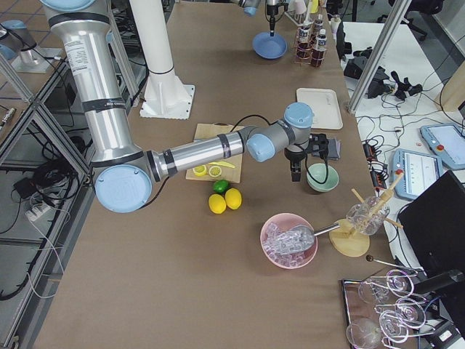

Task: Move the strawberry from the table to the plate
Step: 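Drag the blue plate with the left gripper toward the table center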

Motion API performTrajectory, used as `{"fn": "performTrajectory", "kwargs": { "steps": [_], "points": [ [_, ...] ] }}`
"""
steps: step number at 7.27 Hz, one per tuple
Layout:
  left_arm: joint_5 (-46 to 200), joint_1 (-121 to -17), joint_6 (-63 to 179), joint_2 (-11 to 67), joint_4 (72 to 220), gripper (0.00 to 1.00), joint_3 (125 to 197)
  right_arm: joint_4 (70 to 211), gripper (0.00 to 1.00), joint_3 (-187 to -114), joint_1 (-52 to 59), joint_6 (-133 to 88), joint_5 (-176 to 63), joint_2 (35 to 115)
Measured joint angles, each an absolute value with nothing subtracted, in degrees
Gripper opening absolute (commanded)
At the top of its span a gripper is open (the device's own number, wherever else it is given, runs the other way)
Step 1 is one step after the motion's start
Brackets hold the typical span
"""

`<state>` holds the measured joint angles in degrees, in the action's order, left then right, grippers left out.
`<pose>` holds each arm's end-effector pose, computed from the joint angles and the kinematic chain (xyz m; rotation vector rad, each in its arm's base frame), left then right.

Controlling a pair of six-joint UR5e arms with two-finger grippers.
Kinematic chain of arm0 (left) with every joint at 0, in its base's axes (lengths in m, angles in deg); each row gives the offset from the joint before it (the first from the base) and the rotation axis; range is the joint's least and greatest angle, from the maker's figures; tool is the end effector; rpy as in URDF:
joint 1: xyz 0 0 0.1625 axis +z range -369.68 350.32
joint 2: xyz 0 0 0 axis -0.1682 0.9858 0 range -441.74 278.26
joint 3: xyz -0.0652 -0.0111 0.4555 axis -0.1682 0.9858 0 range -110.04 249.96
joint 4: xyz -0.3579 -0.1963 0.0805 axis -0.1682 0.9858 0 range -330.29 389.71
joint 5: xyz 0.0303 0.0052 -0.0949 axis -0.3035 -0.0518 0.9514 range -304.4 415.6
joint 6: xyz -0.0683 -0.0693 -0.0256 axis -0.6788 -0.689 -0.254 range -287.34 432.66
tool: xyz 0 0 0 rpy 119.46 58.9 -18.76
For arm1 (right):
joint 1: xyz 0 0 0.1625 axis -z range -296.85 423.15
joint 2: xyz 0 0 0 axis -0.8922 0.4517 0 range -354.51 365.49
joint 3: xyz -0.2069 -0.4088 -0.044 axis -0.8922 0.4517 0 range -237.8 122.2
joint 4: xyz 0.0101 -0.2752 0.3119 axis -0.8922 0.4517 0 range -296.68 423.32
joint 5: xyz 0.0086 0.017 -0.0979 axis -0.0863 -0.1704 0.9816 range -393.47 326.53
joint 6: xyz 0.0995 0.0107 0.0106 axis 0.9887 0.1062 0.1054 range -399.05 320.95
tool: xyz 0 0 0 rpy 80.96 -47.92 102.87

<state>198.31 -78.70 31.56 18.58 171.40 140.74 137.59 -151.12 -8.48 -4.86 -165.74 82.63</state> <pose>0.1603 -0.5667 0.6533 0.1410 1.1011 0.0291 -0.1283 -0.5948 0.5119 0.1581 -0.8776 0.0524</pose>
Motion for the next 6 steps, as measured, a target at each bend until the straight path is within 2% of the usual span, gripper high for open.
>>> {"fn": "performTrajectory", "kwargs": {
  "steps": [4, 6],
  "points": [
    [204.3, -78.6, 10.7, 19.2, 172.1, 0.00, 148.2, 137.5, 1.00, -151.5, -8.6, -4.9, -165.8, 82.9],
    [196.1, -70.6, -6.8, 19.2, 179.8, 0.00, 152.5, 137.4, 1.00, -152.2, -8.6, -4.9, -165.2, 83.0]
  ]
}}
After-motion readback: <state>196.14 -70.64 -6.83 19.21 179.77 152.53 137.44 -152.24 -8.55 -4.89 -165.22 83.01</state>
